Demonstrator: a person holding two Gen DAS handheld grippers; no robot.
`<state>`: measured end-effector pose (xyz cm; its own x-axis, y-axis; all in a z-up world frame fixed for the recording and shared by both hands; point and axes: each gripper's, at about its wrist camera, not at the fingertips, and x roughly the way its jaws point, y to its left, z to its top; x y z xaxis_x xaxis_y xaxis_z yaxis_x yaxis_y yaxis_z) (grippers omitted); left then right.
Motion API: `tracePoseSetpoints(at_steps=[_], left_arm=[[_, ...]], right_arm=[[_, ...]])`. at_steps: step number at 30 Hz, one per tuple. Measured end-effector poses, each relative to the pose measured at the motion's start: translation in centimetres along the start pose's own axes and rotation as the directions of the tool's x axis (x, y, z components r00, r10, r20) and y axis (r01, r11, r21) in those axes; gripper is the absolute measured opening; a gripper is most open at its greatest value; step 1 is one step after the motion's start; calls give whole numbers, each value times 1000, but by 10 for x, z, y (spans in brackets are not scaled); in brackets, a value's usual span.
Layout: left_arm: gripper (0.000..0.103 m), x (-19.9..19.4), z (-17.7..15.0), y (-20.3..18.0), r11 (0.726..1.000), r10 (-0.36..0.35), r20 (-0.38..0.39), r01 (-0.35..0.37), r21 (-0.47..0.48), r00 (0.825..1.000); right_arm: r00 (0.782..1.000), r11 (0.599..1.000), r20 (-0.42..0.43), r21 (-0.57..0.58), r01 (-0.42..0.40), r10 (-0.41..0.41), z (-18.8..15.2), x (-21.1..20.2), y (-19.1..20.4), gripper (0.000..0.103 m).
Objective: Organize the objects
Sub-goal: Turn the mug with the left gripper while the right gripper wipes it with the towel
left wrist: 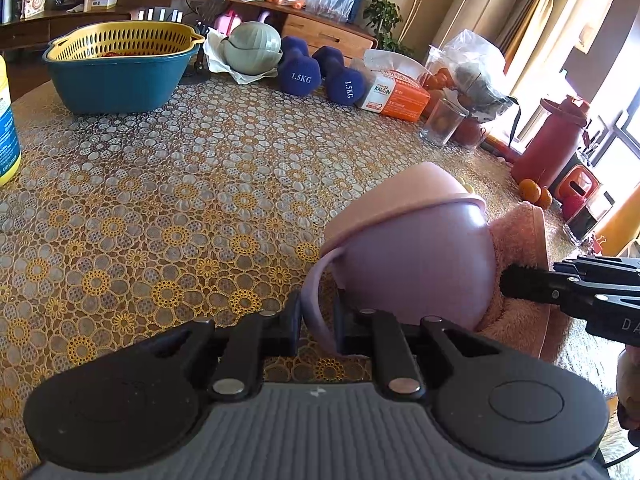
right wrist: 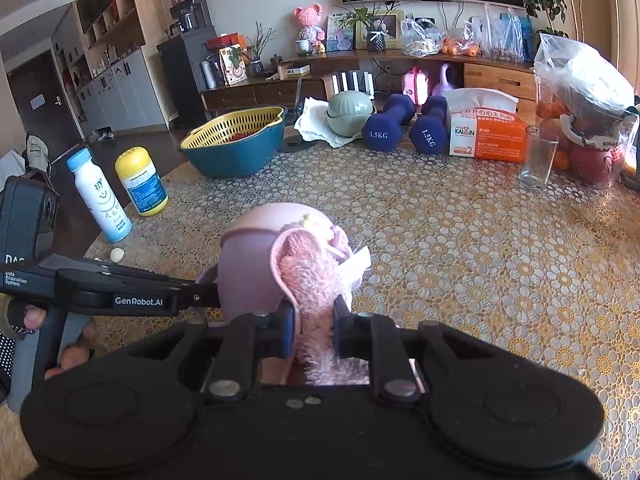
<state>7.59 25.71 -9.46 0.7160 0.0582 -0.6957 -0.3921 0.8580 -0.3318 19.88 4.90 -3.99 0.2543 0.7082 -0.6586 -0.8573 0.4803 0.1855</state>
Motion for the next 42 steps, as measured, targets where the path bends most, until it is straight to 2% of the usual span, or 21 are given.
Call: tracePoseSetpoints(at_steps=[2, 8, 11, 13, 15, 19, 23, 27, 31, 35, 42], left_arm=[[15, 0, 0, 1, 1000, 0, 0, 0, -3, 1000], [15, 1, 0, 1, 1000, 1, -1, -1, 3, 1000], [15, 2, -1, 2, 1000, 3, -4, -3, 2, 1000], [15, 2, -1, 2, 1000, 2, -4, -2, 2, 1000], [15, 3, -1, 3, 1000, 2, -5, -2, 0, 1000], [15, 3, 0, 4, 1000, 2, -4, -2, 2, 1000], [15, 4, 0, 3, 1000, 8, -5, -8, 8, 1000], [15, 5, 1, 3, 1000, 16, -2, -16, 23, 1000], [15, 8, 2, 4, 999, 24, -8, -23, 29, 1000], [15, 9, 1, 4, 999, 30, -12, -30, 40, 999], [15, 9, 0, 4, 999, 30, -12, -29, 46, 999]], right_arm=[[1000, 1000, -14, 0, 10, -10, -2, 3, -3, 18], [993, 993, -43, -30, 111, -112, -8, 14, -13, 17], [988, 988, -39, 9, 153, -153, -7, 11, -28, 16], [989, 988, -26, 50, 144, -143, -6, 3, -35, 16], [996, 994, 13, 64, 88, -89, -2, -10, -35, 16], [998, 999, 53, 41, -23, 21, 8, -26, -22, 16], [997, 998, 45, -2, -70, 70, 14, -19, -5, 16], [999, 999, 21, -24, -45, 45, 15, -3, 2, 16], [999, 999, 26, 30, -29, 29, 21, 5, -9, 16], [1000, 999, 5, 36, -2, 2, 24, 16, -18, 16], [995, 996, -61, 29, 83, -81, 11, 34, -32, 16]])
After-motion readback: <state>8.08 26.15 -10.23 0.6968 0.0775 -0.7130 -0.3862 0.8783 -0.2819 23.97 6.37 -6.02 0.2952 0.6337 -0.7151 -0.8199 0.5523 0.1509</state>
